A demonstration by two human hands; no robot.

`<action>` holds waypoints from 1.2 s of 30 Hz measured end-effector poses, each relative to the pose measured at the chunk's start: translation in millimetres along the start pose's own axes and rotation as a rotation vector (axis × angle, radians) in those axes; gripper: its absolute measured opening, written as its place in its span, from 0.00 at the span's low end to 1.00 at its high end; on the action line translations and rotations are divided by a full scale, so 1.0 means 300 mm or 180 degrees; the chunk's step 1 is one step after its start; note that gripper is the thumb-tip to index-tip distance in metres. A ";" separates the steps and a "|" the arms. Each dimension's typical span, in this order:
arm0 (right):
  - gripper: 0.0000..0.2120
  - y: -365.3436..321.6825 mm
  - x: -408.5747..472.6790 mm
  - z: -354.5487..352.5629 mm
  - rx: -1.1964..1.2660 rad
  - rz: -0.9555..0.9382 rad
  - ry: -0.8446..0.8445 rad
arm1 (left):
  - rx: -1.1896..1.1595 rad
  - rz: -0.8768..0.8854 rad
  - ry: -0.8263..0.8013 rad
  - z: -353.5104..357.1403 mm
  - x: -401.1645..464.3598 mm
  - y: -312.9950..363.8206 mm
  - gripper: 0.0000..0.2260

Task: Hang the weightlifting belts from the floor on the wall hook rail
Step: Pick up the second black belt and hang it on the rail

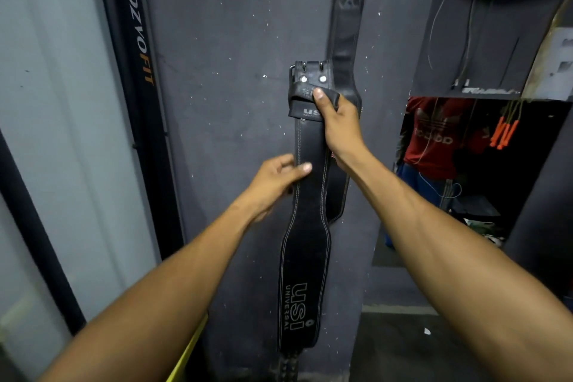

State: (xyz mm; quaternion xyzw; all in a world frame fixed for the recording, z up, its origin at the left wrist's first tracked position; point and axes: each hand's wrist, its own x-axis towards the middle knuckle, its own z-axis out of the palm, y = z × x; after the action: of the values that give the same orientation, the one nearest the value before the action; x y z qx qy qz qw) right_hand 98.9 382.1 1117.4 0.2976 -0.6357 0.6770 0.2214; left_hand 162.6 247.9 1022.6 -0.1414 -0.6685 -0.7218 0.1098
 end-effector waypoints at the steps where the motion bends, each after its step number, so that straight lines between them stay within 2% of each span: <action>1: 0.19 0.001 -0.005 0.005 -0.0032 -0.0001 -0.0012 | -0.0143 0.0085 -0.0002 0.006 0.022 0.046 0.14; 3: 0.19 -0.004 -0.008 0.012 -0.0039 -0.0007 -0.0039 | -0.0226 0.0148 -0.0033 0.007 0.034 0.074 0.10; 6: 0.19 -0.017 0.004 0.010 0.0026 -0.0043 -0.0028 | 0.0078 -0.0132 -0.0129 -0.008 -0.035 -0.042 0.07; 11: 0.18 -0.021 0.034 -0.003 0.0061 -0.0010 0.0001 | 0.0457 -0.0925 -0.0189 -0.026 -0.231 -0.332 0.14; 14: 0.19 -0.003 0.027 -0.010 -0.0036 0.0018 -0.0108 | 0.0528 -0.1119 -0.0181 -0.030 -0.262 -0.375 0.17; 17: 0.16 0.020 0.014 -0.017 -0.0123 0.0077 -0.0138 | 0.0392 -0.0986 -0.0261 -0.028 -0.207 -0.292 0.18; 20: 0.15 0.028 0.014 -0.031 -0.0220 0.0100 -0.0202 | -0.0265 -0.0606 0.0074 -0.013 -0.108 -0.122 0.23; 24: 0.14 0.015 0.026 -0.048 -0.0418 0.0092 -0.0327 | -0.1037 -0.0014 0.0036 0.023 0.029 0.178 0.09; 29: 0.11 -0.010 0.051 -0.074 -0.0472 0.0027 -0.0460 | -0.0461 0.0260 0.0578 0.071 0.163 0.424 0.15; 33: 0.11 -0.013 0.084 -0.086 -0.0389 0.0001 -0.0444 | 0.0153 0.0261 0.0917 0.084 0.242 0.503 0.13; 36: 0.14 0.007 0.122 -0.071 -0.0274 -0.0023 -0.0190 | 0.0638 0.0435 0.1160 0.080 0.302 0.522 0.11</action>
State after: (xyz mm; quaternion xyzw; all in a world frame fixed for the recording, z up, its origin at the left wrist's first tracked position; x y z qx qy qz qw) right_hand 68.4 400.2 1140.6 0.3102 -0.6695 0.6390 0.2173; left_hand 133.6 261.6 1202.3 -0.0420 -0.6949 -0.6562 0.2911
